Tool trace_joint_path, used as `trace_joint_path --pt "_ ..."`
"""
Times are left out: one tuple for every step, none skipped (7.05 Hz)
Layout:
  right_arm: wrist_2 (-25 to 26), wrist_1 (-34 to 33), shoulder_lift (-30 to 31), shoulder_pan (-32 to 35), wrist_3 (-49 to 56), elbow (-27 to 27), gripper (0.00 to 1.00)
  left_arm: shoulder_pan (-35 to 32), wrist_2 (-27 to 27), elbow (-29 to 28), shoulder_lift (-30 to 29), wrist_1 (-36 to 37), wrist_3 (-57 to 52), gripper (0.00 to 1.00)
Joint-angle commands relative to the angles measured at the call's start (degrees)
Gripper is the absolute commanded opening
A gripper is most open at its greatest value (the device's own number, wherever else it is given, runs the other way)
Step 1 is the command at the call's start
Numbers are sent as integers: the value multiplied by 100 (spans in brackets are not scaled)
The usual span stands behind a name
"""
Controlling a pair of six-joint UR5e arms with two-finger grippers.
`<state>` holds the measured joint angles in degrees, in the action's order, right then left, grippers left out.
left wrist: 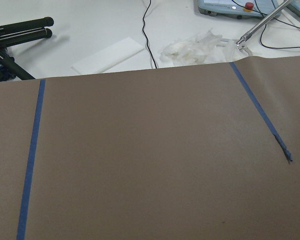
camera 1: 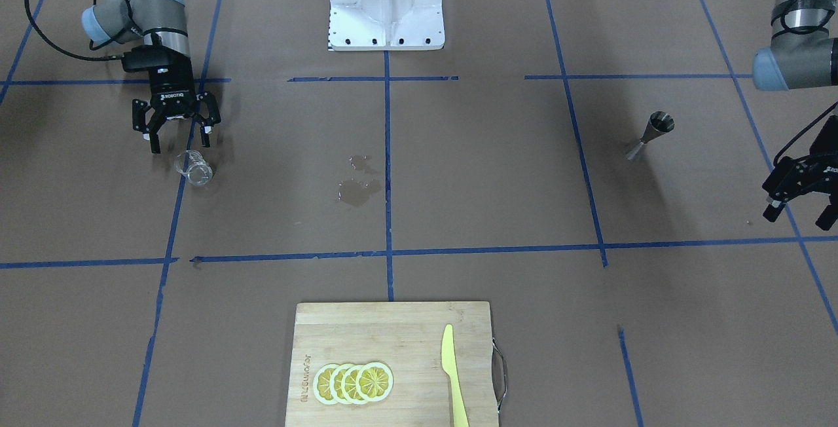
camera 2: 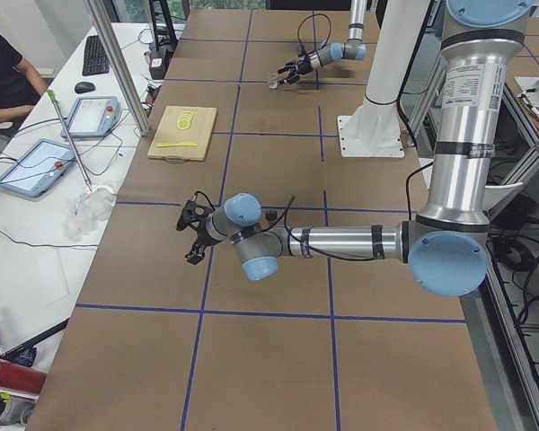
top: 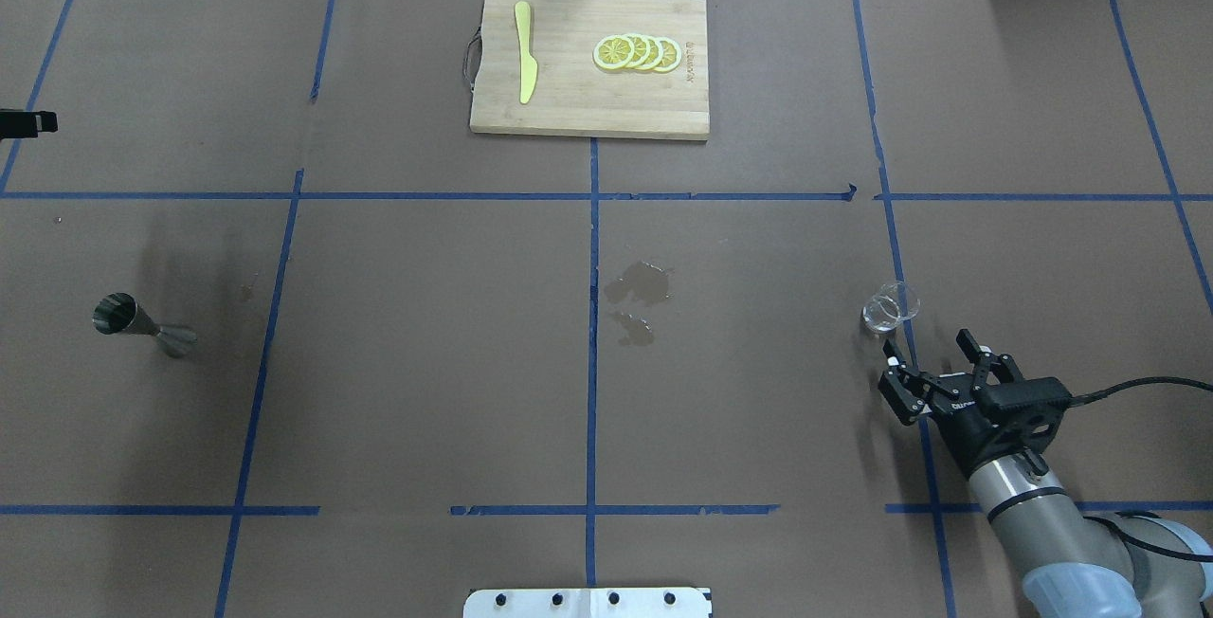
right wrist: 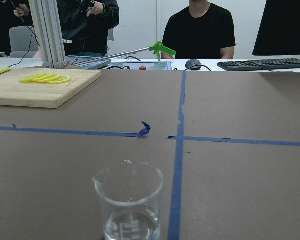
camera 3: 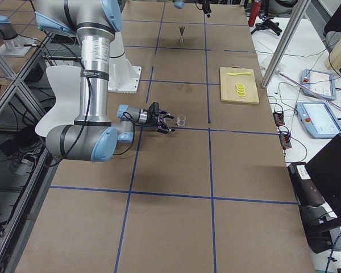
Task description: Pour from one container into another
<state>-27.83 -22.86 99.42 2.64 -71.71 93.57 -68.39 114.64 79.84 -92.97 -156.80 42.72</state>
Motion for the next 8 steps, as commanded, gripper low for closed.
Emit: trace_joint_path --pt "-47 778 698 -167 0 30 100 -17 40 -21 7 79 8 100" --pt "-204 1296 1145 -167 8 21 100 -43 197 -30 7 131 8 100" --pt "-275 1606 1428 -149 17 4 100 -104 242 -30 7 184 0 100" --pt "-363 1661 1457 -132 26 -22 100 -105 251 -65 7 263 0 100" --pt "-616 1662 1458 77 61 -23 100 -139 382 -100 -10 455 8 100" --pt "-1167 1670 1440 532 122 -14 100 -227 523 -144 -37 587 0 100" --pt "-1929 1662 1362 1215 401 -5 100 -236 533 -162 -80 667 0 100" --pt "-2842 1636 1126 2083 891 -14 100 -236 550 -162 -107 781 0 100"
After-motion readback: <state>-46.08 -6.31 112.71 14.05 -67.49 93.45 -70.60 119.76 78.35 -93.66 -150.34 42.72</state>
